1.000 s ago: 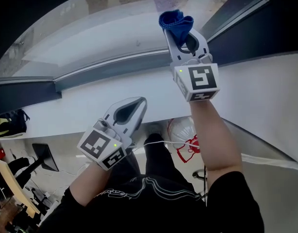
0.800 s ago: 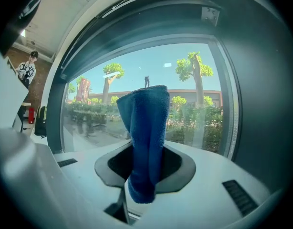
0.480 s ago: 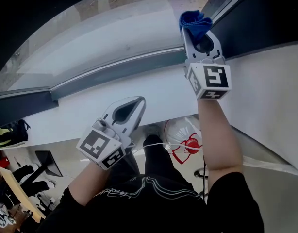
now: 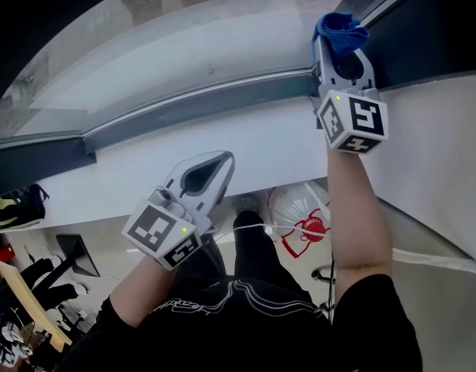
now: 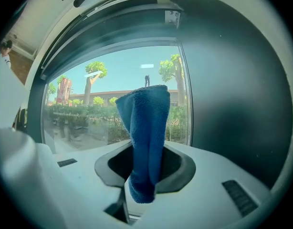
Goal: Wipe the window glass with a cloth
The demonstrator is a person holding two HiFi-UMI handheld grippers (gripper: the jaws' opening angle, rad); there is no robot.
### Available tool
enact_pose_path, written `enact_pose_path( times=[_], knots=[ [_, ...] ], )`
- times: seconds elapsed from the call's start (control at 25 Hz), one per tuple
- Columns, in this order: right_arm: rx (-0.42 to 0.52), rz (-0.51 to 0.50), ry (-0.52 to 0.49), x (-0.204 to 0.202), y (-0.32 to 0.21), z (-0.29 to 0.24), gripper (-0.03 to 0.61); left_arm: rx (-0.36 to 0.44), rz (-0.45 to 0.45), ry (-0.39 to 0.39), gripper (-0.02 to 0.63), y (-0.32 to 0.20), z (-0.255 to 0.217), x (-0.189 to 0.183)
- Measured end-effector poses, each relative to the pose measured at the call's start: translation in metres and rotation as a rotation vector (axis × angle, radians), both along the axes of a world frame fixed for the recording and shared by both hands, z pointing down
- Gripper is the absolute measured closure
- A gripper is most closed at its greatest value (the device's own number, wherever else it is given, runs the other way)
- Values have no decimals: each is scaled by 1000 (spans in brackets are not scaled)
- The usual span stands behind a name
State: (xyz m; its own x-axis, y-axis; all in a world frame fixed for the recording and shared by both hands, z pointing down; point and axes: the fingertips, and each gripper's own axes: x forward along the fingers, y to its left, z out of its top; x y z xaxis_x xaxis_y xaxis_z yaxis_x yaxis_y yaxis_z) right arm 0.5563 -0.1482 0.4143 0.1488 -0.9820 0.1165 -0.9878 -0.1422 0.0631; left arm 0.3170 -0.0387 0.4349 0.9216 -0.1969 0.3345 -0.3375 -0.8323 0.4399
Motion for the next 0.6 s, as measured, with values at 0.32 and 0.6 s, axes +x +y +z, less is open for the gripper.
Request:
enact_pose_path(
  times=[0.32,0.6],
  knots=[
    [5,-40,-23,-84,0,1,486,-7,-75,8,609,-12,-3,-72],
    [-28,-221,-41,-254,-34,20,486,-24,-185,4,609,-35,2,-194]
  ],
)
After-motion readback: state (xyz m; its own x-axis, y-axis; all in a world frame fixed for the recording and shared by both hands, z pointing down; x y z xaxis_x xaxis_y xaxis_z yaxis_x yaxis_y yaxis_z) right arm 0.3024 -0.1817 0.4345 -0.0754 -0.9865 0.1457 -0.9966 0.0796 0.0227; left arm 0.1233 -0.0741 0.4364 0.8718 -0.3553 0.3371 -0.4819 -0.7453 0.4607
